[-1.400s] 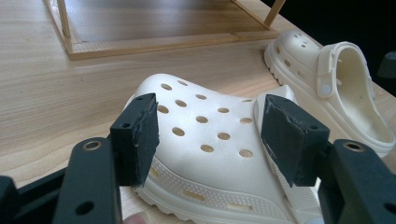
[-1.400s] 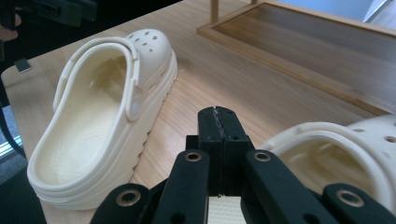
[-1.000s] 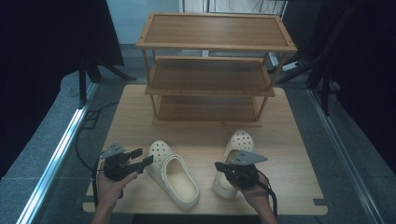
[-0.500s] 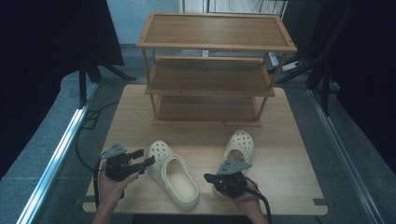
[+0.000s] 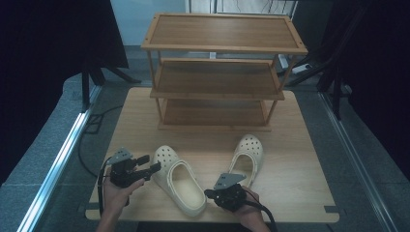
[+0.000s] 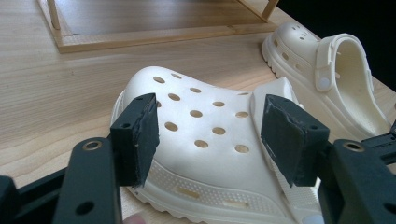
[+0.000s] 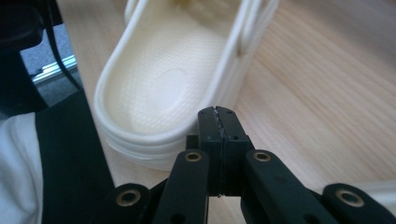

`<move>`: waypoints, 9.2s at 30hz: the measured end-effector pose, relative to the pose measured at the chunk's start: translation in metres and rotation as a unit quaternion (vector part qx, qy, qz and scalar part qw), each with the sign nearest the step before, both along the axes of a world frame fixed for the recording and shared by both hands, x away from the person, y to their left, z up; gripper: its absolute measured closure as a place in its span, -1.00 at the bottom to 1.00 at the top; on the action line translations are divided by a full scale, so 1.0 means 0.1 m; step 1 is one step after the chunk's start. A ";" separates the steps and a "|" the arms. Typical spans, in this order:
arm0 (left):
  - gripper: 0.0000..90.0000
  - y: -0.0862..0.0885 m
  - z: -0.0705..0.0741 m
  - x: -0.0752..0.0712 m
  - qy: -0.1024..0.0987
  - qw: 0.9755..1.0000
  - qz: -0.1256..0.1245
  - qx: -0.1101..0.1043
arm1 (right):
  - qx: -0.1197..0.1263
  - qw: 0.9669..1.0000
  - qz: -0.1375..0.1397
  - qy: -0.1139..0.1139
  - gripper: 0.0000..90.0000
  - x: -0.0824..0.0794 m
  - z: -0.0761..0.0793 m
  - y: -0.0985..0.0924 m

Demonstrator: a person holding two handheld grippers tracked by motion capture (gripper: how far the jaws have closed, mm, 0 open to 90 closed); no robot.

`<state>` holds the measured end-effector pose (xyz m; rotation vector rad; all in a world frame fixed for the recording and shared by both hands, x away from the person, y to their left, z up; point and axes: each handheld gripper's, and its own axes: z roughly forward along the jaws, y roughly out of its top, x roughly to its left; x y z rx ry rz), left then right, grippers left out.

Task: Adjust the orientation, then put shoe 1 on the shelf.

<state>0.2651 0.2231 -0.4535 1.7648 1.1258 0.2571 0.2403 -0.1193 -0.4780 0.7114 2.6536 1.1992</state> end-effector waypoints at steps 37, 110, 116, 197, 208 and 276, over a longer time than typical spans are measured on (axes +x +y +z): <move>-0.18 0.26 0.11 -0.06 -0.012 0.999 0.026 -0.017 | 0.030 0.996 0.084 -0.003 0.99 -0.11 -0.12 0.95; 0.59 0.05 -0.17 0.02 0.029 0.991 0.075 0.104 | 0.086 0.991 -0.099 -0.024 0.38 0.27 0.18 -0.42; 0.63 0.10 -0.14 0.02 0.019 0.993 0.085 0.084 | 0.086 0.991 -0.103 -0.023 0.38 0.29 0.18 -0.44; 0.62 -1.44 -0.21 1.98 -0.045 0.981 0.127 0.138 | 0.146 0.980 -0.137 -0.022 0.39 0.35 0.30 -0.84; 0.45 -1.48 -0.22 2.01 -0.060 0.982 0.136 0.114 | 0.145 0.981 -0.130 -0.025 0.39 0.35 0.29 -0.83; 0.99 -1.35 -0.45 1.08 0.023 0.989 -0.024 0.144 | 0.125 0.985 -0.120 -0.016 0.30 0.36 0.21 -0.68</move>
